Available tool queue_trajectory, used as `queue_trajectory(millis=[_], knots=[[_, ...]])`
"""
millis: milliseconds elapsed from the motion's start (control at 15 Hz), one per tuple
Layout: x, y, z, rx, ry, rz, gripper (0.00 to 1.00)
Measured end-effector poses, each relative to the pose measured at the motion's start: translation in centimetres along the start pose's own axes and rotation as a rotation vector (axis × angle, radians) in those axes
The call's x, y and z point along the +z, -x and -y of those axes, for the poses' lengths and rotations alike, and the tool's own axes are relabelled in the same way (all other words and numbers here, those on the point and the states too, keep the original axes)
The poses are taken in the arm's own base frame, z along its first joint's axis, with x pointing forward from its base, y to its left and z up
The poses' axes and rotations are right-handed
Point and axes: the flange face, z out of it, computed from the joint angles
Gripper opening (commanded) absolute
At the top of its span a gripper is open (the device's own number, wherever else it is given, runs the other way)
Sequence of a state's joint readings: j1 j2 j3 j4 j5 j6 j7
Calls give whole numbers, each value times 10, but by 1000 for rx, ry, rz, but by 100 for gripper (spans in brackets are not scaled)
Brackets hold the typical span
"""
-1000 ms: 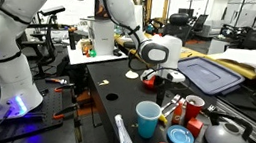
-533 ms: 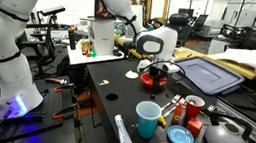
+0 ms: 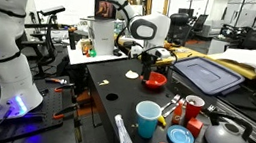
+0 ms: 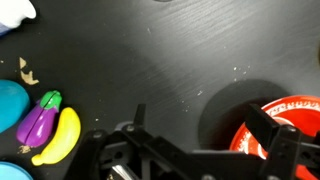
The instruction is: Move the banana to the right
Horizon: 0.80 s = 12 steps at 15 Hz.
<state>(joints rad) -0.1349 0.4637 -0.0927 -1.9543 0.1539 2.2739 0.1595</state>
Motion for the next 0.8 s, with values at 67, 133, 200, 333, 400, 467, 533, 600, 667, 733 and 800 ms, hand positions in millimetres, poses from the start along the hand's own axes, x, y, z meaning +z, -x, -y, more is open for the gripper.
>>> queue_trajectory(millis=[67,133,200,333,400,467,533,600,667,733,800], knots=[[-4,9,7,-34,0,21,100],[-8,17,15,-67,6,40,100],[-13,25,23,-99,15,55,100],[-24,40,38,-154,44,70,100],[-31,48,46,-183,61,73,100],[-39,54,54,-210,78,75,100],[-47,61,61,-236,96,75,100],[-56,67,67,-260,112,74,100],[-65,73,73,-281,127,74,100],[-74,78,78,-299,140,74,100],[-82,84,82,-317,157,72,100]])
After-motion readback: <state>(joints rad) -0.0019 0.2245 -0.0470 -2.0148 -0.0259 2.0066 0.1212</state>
